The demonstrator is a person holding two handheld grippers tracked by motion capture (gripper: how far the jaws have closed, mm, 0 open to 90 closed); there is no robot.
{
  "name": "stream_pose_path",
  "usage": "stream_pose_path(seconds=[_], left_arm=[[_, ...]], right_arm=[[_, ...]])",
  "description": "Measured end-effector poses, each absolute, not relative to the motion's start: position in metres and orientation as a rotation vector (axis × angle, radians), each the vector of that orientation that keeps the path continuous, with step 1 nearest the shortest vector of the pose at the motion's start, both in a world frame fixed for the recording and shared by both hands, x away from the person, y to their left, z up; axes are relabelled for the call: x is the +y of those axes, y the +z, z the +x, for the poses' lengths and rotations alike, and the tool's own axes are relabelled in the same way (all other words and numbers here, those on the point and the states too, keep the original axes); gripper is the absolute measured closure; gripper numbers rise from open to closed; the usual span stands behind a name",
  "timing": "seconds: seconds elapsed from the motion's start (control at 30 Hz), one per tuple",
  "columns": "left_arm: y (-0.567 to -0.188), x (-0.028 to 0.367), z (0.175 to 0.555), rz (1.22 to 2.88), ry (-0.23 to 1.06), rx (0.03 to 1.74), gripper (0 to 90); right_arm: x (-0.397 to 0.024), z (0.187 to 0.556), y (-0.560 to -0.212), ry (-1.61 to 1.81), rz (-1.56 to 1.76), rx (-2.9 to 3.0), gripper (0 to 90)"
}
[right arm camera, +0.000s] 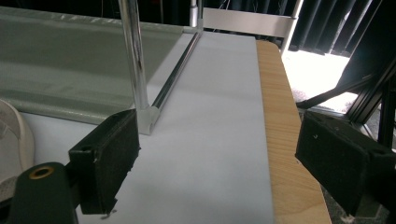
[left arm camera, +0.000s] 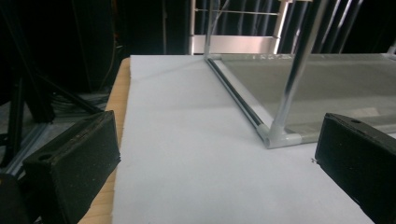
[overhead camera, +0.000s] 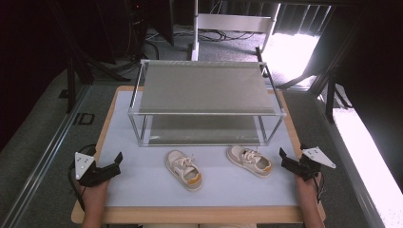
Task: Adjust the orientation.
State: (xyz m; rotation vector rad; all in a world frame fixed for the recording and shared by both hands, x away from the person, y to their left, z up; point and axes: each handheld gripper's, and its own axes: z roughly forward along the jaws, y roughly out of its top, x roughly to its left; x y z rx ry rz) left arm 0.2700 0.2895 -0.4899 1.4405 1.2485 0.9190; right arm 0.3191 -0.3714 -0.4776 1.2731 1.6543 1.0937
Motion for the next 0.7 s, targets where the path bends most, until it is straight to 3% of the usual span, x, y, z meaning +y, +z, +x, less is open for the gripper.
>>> stream_pose_path(seconds=[0.27, 0.7], left_arm=[[-0.489, 0.296, 0.276, 1.497, 0.732, 1.198, 0.0], [-0.479, 0.278, 0.284, 1.811, 0.543, 1.054, 0.0]], right_arm=[[-0.370, 0.320, -0.478, 1.079, 1.263, 1.665, 13.4], [-0.369, 0.320, -0.478, 1.064, 1.256, 1.672, 13.5]])
